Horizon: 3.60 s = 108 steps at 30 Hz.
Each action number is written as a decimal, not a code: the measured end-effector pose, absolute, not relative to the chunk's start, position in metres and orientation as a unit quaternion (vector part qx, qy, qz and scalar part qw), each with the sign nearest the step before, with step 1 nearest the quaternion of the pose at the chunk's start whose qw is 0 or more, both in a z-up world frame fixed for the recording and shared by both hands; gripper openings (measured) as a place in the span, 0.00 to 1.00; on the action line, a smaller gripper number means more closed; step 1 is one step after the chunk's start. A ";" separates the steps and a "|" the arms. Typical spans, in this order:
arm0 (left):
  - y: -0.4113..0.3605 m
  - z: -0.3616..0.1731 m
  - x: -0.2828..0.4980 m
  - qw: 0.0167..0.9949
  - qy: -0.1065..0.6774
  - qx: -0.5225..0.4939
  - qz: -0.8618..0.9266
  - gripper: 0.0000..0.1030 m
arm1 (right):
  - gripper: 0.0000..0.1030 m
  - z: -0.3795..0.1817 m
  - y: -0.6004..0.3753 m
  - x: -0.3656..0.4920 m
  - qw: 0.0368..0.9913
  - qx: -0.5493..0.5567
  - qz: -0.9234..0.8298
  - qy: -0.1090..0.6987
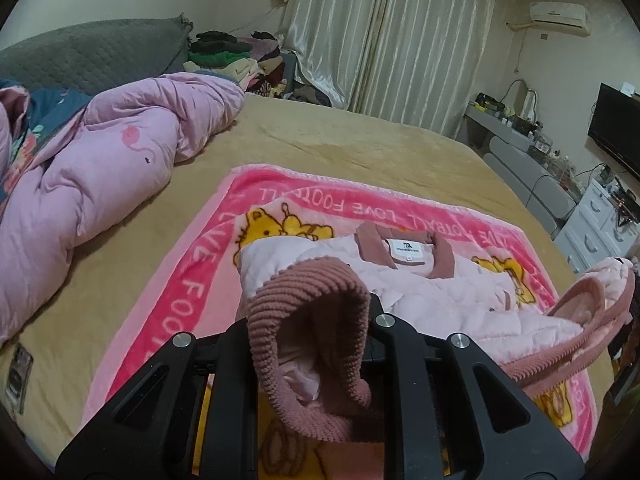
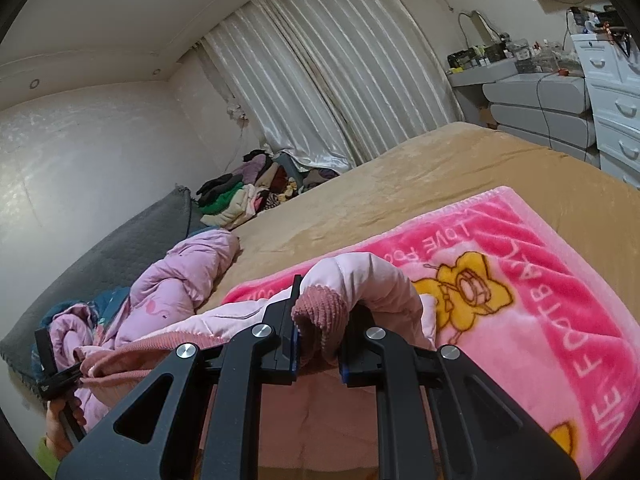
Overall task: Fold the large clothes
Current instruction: 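Lift the hem with both tools and carry it toward the collar, then lay the hem over the collar and open both tools, then grasp the folded jacket edge with both tools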
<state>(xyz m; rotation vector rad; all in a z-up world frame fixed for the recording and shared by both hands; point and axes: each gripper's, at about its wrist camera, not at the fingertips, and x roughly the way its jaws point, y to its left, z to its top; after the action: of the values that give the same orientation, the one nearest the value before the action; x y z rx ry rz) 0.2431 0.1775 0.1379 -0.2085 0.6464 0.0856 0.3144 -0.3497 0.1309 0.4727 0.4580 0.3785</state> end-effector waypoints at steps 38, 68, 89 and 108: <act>0.181 0.073 0.318 0.951 0.275 -0.137 0.000 0.53 | 0.13 0.022 -0.315 0.463 0.915 0.211 0.066 0.338; 0.222 -0.026 0.300 0.929 0.342 -0.132 0.054 0.75 | 0.44 0.020 -0.312 0.480 0.894 0.232 0.084 0.375; 0.218 -0.051 0.301 0.907 0.381 -0.176 -0.012 0.74 | 0.72 -0.045 -0.320 0.386 0.918 0.053 0.082 0.385; 0.174 0.000 0.365 0.937 0.344 -0.021 0.062 0.12 | 0.17 -0.027 -0.311 0.439 0.933 0.125 0.029 0.335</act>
<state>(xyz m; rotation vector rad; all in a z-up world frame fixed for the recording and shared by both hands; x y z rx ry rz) 0.3649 0.1741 0.0004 -0.0439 0.7034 0.1257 0.4392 -0.3106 -0.0266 0.2565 0.6846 0.0603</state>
